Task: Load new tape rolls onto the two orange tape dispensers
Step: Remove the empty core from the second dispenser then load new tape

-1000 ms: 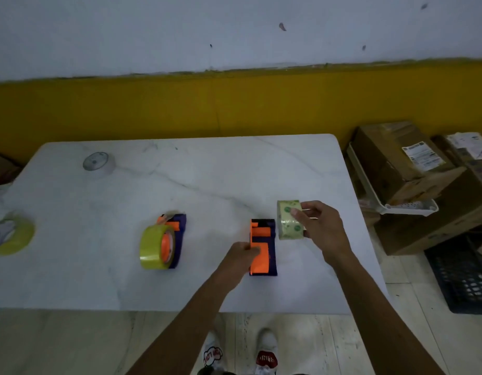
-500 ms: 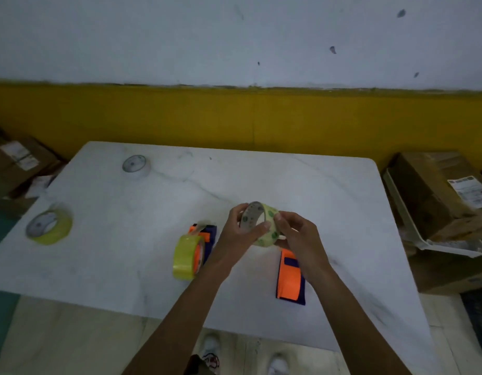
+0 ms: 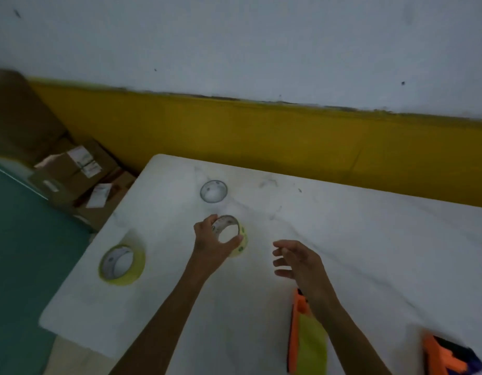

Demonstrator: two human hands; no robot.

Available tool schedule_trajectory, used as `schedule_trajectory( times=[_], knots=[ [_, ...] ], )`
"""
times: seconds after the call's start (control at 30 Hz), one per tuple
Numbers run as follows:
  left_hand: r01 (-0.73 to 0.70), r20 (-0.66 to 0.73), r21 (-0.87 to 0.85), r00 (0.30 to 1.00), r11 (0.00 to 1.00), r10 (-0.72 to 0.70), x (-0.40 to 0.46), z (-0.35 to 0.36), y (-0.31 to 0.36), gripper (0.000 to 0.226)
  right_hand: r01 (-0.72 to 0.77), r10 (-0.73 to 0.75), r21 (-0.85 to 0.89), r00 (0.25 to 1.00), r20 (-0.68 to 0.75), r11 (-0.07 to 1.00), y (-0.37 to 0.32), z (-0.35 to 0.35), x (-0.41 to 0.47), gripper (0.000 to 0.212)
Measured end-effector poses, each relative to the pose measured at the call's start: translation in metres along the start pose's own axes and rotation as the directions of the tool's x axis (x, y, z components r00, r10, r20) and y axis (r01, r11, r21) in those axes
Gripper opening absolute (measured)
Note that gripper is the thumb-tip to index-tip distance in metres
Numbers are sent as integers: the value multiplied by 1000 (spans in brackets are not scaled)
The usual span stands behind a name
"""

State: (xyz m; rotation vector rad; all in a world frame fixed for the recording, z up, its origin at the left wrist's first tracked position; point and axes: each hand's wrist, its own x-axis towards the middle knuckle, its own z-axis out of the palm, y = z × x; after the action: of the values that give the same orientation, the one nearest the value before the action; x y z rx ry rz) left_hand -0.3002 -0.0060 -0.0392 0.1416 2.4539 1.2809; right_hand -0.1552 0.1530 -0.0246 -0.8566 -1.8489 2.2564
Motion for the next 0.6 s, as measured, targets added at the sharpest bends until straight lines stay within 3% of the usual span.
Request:
schedule_trajectory(
  times=[0.2, 0.33, 0.47, 0.6],
  knots=[
    [46, -110, 235, 994, 971, -20, 106, -67, -53, 94, -48, 48, -13, 999, -8, 999, 7, 77, 59, 21],
    [45, -43, 259, 998, 965, -35, 143, -82, -72, 99, -69, 69, -37, 998, 6, 997, 7, 113, 85, 20],
    [3, -70, 345, 997, 939, 23, 122, -100, -90, 98, -79, 80, -67, 996, 24, 995, 2, 141, 101, 21],
    [156, -296, 517, 955, 842, 5, 58, -128, -122, 83, -79, 85, -97, 995, 61, 992, 0, 161, 109, 23]
  ],
)
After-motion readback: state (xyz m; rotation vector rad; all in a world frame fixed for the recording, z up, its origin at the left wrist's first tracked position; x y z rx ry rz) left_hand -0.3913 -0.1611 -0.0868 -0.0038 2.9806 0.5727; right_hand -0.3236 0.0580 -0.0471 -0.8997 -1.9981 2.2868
